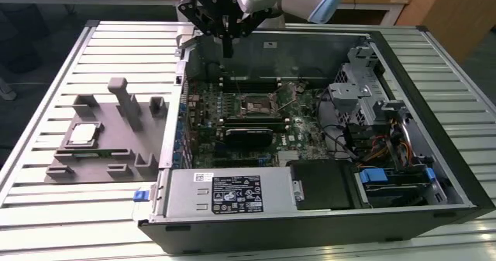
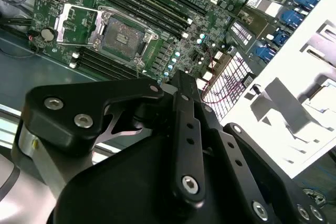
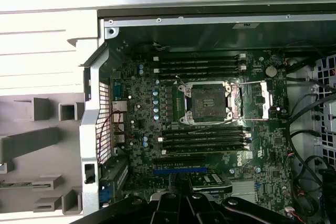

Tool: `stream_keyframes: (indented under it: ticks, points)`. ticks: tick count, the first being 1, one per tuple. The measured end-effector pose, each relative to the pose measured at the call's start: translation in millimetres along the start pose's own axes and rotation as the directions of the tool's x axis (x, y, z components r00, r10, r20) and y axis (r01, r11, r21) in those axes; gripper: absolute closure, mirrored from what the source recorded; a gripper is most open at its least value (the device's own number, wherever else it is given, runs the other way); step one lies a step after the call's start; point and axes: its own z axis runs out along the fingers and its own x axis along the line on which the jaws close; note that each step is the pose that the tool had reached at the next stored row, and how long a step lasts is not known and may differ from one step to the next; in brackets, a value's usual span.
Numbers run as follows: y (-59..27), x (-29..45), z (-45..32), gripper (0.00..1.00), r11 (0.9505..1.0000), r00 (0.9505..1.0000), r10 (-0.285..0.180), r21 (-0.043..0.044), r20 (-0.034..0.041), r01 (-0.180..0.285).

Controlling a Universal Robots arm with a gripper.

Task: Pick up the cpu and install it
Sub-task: 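Reach for the cpu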

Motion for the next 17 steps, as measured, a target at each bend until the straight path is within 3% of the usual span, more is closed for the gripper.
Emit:
stream_keyframes:
  ticks: [5, 17]
  points:
    - [-0.2, 2.9, -0.1, 0.89, 1.0000, 1.0000, 0.000, 0.0000, 0.0000, 0.000]
    - [-1.2, 17.9, -0.5, 0.89, 1.0000, 1.0000, 0.000, 0.0000, 0.0000, 0.000]
